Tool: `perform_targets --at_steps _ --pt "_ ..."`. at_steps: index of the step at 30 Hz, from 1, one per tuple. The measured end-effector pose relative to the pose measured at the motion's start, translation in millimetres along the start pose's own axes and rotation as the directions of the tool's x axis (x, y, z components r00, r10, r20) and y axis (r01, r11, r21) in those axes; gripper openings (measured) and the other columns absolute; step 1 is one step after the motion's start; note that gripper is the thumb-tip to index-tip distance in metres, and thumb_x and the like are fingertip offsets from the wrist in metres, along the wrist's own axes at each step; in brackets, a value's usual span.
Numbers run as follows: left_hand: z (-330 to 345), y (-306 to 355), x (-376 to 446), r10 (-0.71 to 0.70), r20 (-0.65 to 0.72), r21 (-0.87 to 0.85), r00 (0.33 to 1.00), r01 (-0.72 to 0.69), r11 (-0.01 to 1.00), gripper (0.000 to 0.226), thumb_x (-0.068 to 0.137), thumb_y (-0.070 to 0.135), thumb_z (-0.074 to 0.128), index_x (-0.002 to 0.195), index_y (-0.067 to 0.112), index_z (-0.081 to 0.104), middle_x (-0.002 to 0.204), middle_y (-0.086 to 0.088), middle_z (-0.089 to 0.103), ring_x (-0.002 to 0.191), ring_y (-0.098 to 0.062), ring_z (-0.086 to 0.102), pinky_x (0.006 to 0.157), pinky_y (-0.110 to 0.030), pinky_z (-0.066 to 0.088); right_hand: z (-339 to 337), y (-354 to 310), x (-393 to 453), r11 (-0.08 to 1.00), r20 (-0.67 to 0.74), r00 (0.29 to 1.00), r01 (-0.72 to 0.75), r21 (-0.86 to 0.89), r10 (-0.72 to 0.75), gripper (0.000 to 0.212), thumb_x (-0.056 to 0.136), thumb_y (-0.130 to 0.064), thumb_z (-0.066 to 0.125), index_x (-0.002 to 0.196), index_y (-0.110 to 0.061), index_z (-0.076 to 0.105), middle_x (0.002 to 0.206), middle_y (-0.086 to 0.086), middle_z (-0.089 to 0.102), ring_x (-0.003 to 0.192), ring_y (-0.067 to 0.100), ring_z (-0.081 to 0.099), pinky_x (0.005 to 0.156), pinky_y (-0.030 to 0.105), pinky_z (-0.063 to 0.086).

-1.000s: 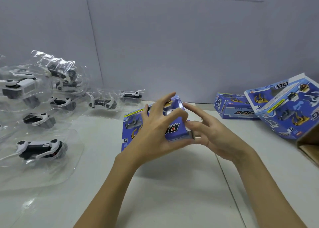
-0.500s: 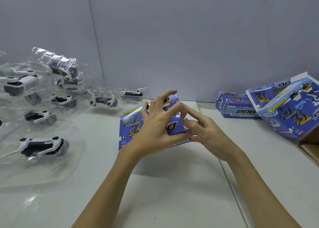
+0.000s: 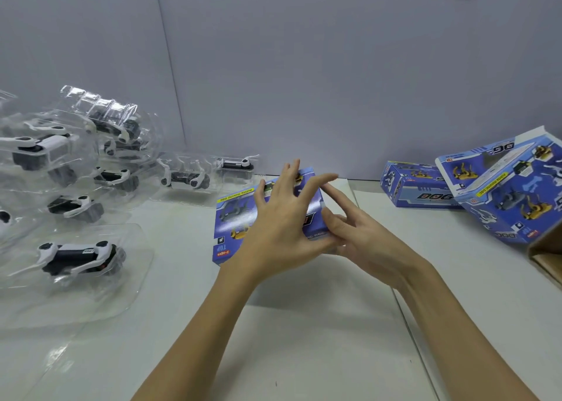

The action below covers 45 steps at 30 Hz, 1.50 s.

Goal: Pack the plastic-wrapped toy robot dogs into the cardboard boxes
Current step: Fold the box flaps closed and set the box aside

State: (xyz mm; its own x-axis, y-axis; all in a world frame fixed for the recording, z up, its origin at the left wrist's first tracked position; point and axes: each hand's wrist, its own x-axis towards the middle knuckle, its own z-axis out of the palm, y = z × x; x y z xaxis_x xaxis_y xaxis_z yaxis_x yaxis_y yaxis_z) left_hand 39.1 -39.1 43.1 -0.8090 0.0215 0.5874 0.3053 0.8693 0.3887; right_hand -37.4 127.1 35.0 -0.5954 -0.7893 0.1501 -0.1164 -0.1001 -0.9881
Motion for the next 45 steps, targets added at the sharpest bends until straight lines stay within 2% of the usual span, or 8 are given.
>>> perform_targets --at_steps 10,14,26,31,35,38,41,45 --pt "8.3 17.0 -6.9 0.008 -0.057 0.09 0.998 -0.003 0.996 0.084 0.083 0.049 0.058 0.155 0.019 0.026 0.159 0.003 0.034 0.15 -0.017 0.032 0.125 -0.058 0.007 2.5 10.6 5.5 0.974 -0.12 0.984 -0.108 0.201 0.134 0.049 0.104 -0.046 0.053 0.152 -0.035 0.046 0.141 0.011 0.065 0.133 0.041 0.058 0.103 0.06 0.048" --pt "4.4 15.3 -6.8 0.002 -0.072 0.013 0.997 -0.001 1.0 0.081 0.082 0.047 0.056 0.153 0.017 0.031 0.154 0.005 0.038 0.141 -0.018 0.044 0.126 -0.054 0.005 8.7 12.6 8.1 0.97 -0.135 0.978 -0.132 0.202 0.161 0.049 0.103 -0.057 0.052 0.15 -0.043 0.044 0.137 0.007 0.069 0.126 0.033 0.065 0.087 0.047 0.056" --pt "16.9 10.1 -7.1 0.115 -0.009 0.092 0.993 -0.114 0.989 0.088 0.081 0.044 0.072 0.155 0.012 0.035 0.163 0.004 0.038 0.154 -0.012 0.029 0.125 -0.056 0.01 14.5 13.9 11.9 0.953 -0.302 0.921 -0.175 0.246 0.247 0.061 0.089 -0.078 0.056 0.126 -0.033 0.073 0.128 0.007 0.073 0.116 0.03 0.07 0.103 0.05 0.052" --pt "14.5 -5.2 -8.0 0.19 -0.027 0.17 0.981 -0.183 0.968 0.092 0.086 0.069 0.065 0.157 0.018 0.038 0.169 0.001 0.03 0.159 -0.014 0.02 0.126 -0.054 0.015 17.9 13.4 13.2 0.985 -0.343 0.93 -0.086 0.148 0.133 0.04 0.097 -0.048 0.068 0.135 -0.043 0.058 0.122 0.001 0.075 0.104 0.026 0.076 0.071 0.039 0.062" --pt "-4.0 -30.5 -11.6 0.102 -0.105 0.308 0.989 -0.065 0.949 0.091 0.074 0.092 0.055 0.144 0.034 0.054 0.162 0.003 0.039 0.151 -0.021 0.034 0.118 -0.056 0.029 9.0 18.4 11.5 0.961 -0.518 0.818 -0.143 0.236 0.249 0.045 0.093 -0.059 0.065 0.127 -0.03 0.066 0.109 0.005 0.08 0.104 0.031 0.076 0.093 0.053 0.061" --pt "-17.8 -47.4 -11.0 -0.305 -0.076 -0.214 0.949 0.283 0.935 0.071 0.071 0.083 0.072 0.127 0.042 0.055 0.142 0.008 0.056 0.123 -0.005 0.06 0.099 -0.033 0.052 -4.6 18.5 8.0 0.9 -0.49 0.795 -0.154 0.407 0.358 0.056 0.095 -0.068 0.055 0.121 -0.022 0.072 0.105 0.01 0.08 0.093 0.03 0.077 0.079 0.043 0.064" --pt "-16.7 -45.0 -6.6 -0.602 0.07 -0.706 0.796 0.466 0.534 0.075 0.067 0.065 0.083 0.128 0.038 0.048 0.117 0.005 0.072 0.089 -0.003 0.075 0.072 -0.021 0.059 -7.3 17.1 8.7 0.866 -0.454 0.791 -0.18 0.467 0.409 0.059 0.103 -0.064 0.042 0.123 -0.011 0.06 0.08 0.011 0.071 0.058 0.02 0.067 0.048 0.027 0.055" --pt "-18.1 -48.5 -5.0 -0.759 0.051 -0.821 0.649 0.46 0.339 0.062 0.069 0.061 0.084 0.113 0.022 0.065 0.097 0.0 0.08 0.071 -0.008 0.075 0.054 -0.02 0.054 1.5 19.5 17.4 0.969 -0.555 0.812 -0.244 -0.042 0.181 0.055 0.11 -0.056 0.027 0.151 -0.025 0.048 0.111 0.008 0.075 0.092 0.029 0.074 0.069 0.041 0.064"
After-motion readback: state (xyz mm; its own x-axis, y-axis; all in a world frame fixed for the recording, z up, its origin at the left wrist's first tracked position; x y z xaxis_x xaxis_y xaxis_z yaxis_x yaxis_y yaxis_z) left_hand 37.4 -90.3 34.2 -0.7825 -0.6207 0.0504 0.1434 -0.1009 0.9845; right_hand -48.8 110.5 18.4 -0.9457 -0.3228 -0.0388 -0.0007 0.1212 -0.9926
